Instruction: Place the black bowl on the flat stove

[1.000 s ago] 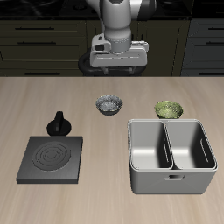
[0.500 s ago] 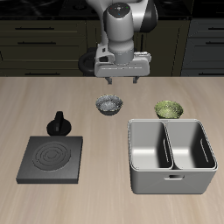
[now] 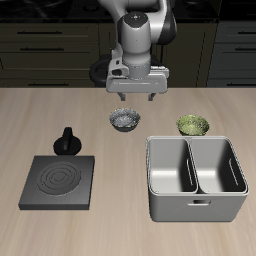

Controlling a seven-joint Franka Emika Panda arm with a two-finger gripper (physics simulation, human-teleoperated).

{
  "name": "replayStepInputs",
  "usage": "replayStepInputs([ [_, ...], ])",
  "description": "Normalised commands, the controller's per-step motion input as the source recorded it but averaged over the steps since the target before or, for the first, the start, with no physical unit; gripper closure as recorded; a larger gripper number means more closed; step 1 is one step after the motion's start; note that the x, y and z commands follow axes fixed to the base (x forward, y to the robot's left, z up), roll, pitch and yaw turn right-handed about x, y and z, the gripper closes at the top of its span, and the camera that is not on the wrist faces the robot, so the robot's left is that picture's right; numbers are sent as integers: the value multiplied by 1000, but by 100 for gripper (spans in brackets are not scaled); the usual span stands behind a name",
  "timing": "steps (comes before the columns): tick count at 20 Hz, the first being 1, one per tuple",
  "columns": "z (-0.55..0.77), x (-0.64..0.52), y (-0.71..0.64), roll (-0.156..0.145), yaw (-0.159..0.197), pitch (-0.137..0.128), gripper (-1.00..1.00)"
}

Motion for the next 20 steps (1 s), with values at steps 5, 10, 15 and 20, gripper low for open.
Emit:
replayStepInputs([
  [5, -55, -148, -56, -10, -38, -28, -100],
  [10, -102, -91, 122, 14, 39, -60, -100],
  [15, -397, 20, 140, 20, 39, 30, -100],
  [20, -226, 9, 74, 5, 26, 2, -100],
])
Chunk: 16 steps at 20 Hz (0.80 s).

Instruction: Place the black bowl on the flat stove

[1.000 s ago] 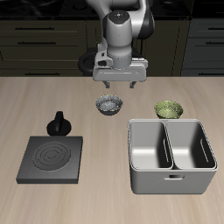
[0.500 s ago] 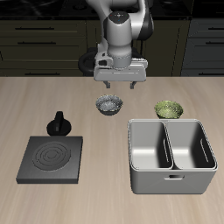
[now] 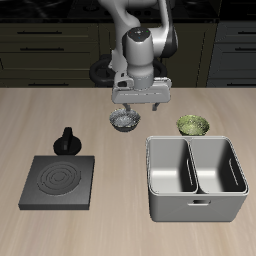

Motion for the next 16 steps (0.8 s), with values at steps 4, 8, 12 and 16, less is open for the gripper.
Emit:
replayStepInputs([
  [4, -351, 23, 67, -16, 13, 17, -100],
  [8, -246, 11, 25, 7, -23, 46, -100],
  [12, -231, 3, 59, 48, -21, 45, -100],
  [16, -107, -67, -48, 0, -11, 18, 100],
])
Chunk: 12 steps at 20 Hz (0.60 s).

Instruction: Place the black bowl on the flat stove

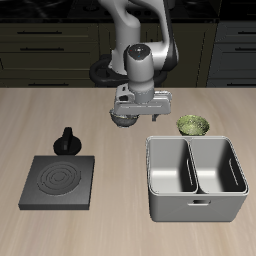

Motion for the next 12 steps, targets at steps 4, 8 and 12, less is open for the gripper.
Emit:
replayStepInputs([
  [4, 20, -78, -88, 26, -16, 0, 100],
  [8, 204, -172, -36, 38, -3, -39, 100],
  [12, 248, -120, -5, 24, 2, -45, 100],
])
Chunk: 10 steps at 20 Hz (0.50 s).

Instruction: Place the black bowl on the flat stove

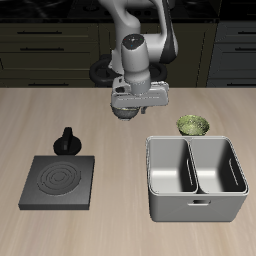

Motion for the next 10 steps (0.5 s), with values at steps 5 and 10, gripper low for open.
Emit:
replayStepInputs([
  [5, 235, -71, -8, 23, 39, -38, 100],
  [10, 320, -5, -90, 9, 29, -23, 100],
])
